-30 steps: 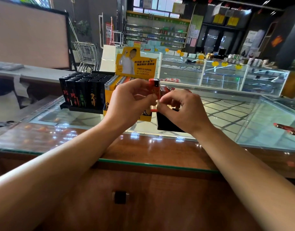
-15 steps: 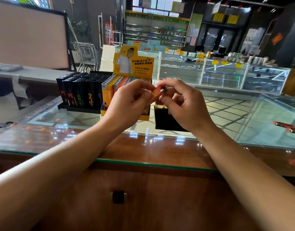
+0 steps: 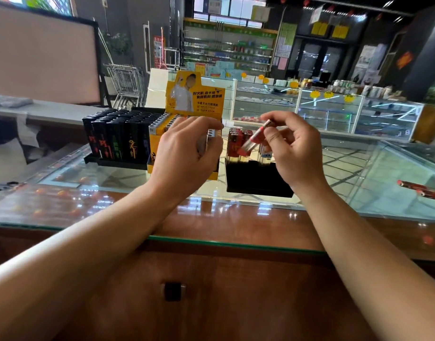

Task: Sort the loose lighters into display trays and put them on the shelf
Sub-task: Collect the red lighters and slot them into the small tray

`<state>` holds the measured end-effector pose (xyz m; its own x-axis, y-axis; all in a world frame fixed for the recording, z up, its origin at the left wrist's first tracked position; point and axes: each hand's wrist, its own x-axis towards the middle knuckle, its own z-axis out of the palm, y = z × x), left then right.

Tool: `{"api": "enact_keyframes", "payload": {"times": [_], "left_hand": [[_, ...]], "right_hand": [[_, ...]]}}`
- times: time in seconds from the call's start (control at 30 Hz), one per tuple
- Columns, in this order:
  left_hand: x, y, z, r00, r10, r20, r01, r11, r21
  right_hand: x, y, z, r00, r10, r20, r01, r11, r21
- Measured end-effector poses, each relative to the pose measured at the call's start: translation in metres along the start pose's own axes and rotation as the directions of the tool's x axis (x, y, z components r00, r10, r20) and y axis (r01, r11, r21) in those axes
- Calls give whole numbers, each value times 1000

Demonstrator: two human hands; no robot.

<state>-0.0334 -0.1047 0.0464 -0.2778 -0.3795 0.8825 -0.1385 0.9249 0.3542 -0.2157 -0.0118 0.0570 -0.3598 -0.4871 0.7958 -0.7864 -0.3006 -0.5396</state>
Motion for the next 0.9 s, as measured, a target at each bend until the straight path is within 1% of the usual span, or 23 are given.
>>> {"api": "enact_keyframes", "payload": {"times": [0.07,0.13,0.23,0.33,0.5,0.6,0.7,0.8,0.9], "left_hand": [[3,0,0,995,76,60,-81,992,94],[5,0,1,978,121,167,-150,974,170],[10,-4,3,938,122,325,-223,930,293],[13,-11,4,909,112,402,-273,889,368],[10,-19,6,896,57,441,-247,888,387],[9,-19,6,898,57,437,-247,887,391],[9,-18,5,900,53,434,-239,892,385],[8,-17,5,897,55,439,-239,895,376],[7,-16,4,896,66,438,-245,897,367]], "right_hand": [[1,5,0,1000,-15,-20,14,997,-71],[1,8,2,999,-37,-26,32,989,-145],[1,8,6,999,-51,-13,47,976,-215],[3,10,10,998,-54,7,54,959,-277],[3,11,19,997,-48,67,69,926,-371],[2,11,24,992,-84,99,118,901,-418],[2,15,26,982,-126,144,183,840,-512],[3,19,25,985,-126,122,174,789,-589],[1,20,22,983,-122,134,179,768,-614]]}}
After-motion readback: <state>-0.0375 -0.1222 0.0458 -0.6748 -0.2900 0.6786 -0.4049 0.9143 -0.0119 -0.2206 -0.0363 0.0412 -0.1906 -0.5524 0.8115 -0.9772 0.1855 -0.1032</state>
